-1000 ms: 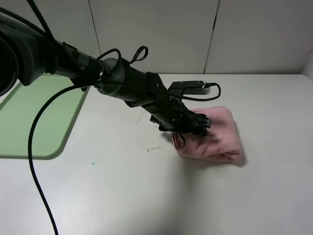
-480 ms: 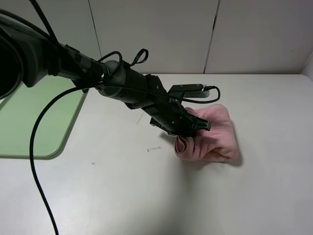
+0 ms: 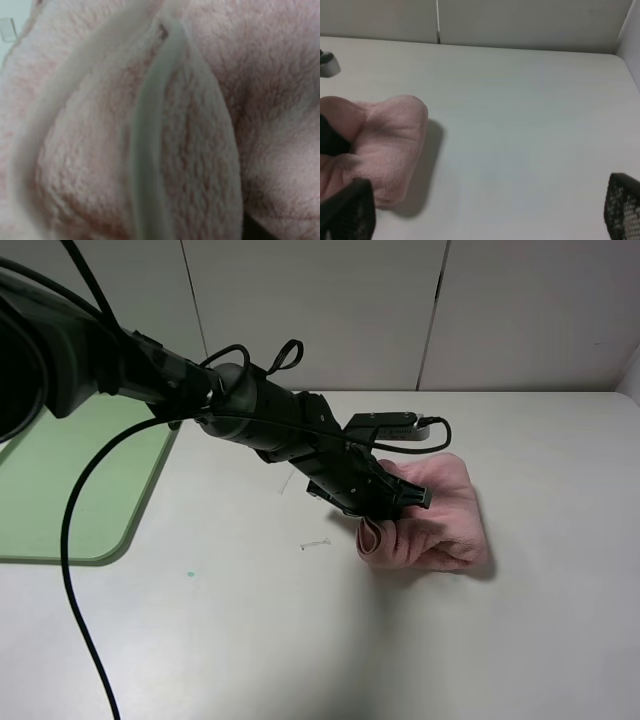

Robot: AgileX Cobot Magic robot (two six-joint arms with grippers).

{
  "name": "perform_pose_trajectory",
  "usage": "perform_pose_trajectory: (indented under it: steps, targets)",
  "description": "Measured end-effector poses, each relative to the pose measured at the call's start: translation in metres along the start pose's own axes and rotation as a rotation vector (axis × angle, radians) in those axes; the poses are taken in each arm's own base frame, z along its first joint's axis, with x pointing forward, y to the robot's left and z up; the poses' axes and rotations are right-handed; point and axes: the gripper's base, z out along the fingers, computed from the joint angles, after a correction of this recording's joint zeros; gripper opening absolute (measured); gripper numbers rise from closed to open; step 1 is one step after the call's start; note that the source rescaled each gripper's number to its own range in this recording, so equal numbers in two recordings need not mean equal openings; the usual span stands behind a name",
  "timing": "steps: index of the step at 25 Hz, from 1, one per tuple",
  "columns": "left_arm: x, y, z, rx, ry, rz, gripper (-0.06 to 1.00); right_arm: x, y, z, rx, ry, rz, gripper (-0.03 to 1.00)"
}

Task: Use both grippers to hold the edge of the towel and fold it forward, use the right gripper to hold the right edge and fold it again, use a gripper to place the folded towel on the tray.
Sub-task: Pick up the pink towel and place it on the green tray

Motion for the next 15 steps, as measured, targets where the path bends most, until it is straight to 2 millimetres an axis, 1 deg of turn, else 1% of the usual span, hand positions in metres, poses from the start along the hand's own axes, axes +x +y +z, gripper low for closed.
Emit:
perform_pose_trajectory:
  steps: [7, 11, 15]
  targets:
    - [-0.001, 0.009, -0.003, -0.005, 0.031, 0.008, 0.19, 0.000, 0.000, 0.000, 0.000, 0.000, 0.000, 1.00]
    - [-0.006, 0.016, -0.012, -0.011, 0.041, 0.023, 0.19, 0.000, 0.000, 0.000, 0.000, 0.000, 0.000, 1.00]
    - [-0.012, 0.028, -0.022, -0.034, 0.043, 0.043, 0.19, 0.000, 0.000, 0.000, 0.000, -0.001, 0.000, 1.00]
